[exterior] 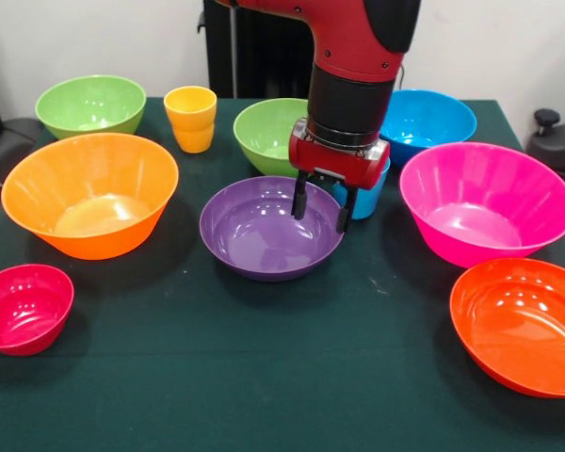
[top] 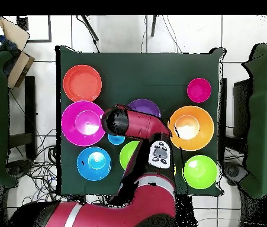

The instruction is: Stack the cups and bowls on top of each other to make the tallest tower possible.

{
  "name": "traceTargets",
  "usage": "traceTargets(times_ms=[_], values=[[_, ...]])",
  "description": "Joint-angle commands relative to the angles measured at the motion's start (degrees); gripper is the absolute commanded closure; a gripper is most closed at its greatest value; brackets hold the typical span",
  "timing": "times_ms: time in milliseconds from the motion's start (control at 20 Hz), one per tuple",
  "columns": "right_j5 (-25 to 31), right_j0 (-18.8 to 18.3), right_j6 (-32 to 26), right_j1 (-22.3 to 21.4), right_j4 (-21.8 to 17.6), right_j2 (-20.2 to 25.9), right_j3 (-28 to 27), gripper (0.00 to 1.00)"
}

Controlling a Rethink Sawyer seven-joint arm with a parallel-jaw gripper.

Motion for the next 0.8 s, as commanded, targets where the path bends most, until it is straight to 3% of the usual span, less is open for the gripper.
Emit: traceTargets(times_ms=[50, 800], values=[[4.37, 0.78, 6.33, 2.46, 1.19, 5.27, -3.24, 0.00], [3.65, 1.30, 6.43, 4.22, 1.13, 5.40, -3.94, 0.00]])
